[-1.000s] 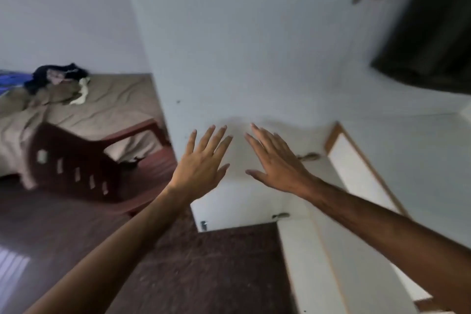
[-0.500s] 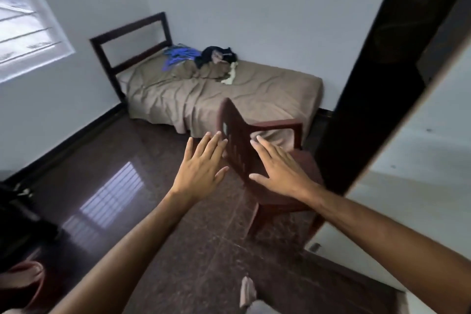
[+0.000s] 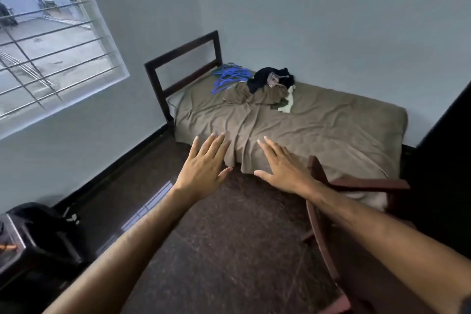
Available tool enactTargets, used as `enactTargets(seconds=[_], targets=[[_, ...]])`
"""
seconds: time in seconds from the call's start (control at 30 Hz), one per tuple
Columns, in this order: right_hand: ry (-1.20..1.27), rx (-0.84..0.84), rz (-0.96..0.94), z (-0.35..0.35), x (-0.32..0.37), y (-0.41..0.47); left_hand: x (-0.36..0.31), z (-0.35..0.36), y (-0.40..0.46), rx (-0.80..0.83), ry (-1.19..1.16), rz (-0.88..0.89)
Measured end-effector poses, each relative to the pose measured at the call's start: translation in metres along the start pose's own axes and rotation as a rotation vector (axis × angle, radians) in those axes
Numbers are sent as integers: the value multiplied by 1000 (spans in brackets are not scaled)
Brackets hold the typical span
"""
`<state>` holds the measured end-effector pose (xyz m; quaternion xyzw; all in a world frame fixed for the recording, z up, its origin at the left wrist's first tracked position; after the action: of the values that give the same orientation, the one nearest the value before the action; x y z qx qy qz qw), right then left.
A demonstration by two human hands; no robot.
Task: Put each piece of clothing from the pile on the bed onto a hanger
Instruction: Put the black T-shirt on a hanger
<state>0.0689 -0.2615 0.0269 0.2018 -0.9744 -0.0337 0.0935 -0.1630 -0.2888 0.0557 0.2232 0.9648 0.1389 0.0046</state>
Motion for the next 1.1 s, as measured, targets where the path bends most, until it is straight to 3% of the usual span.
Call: enactTargets(seconds=[0.33,0.67,0.83,1.1], targets=[[0,17,51,47,2,263,211,83,160,-15,-62,65],[37,-20,233,70,-5,502,431,144,352,-1,-74,233],[25,-47,304,95,-44,607,485,197,454,-18,-106,327],[114,46,400,146,-155,793,580,285,641,157,-57,378]])
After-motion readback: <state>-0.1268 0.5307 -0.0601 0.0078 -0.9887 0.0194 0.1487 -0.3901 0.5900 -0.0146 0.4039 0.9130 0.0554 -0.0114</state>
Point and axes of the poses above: each hand's wrist, its own y-axis towards the middle knuckle, its own z-axis out of the palm, x = y × z, the point moved 3 cm from there along y, towards the middle knuckle, and after that the axes turned 5 degrees about -y, right-handed, at the moved point
